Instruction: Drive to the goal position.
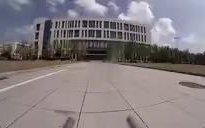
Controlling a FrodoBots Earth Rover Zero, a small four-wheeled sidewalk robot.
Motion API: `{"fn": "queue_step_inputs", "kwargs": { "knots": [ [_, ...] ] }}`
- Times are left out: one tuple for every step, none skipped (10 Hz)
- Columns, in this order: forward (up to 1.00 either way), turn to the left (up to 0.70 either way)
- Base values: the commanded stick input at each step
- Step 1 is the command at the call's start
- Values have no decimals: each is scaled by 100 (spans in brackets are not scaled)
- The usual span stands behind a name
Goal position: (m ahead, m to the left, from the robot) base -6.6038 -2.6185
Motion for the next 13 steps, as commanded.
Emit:
{"fn": "queue_step_inputs", "kwargs": {
  "knots": [
    [70, 5],
    [70, 5],
    [70, 5],
    [70, 5],
    [70, 5],
    [70, 5],
    [70, 5],
    [70, 5],
    [70, 5],
    [70, 5],
    [70, 5],
    [70, 5],
    [70, 5]
  ]
}}
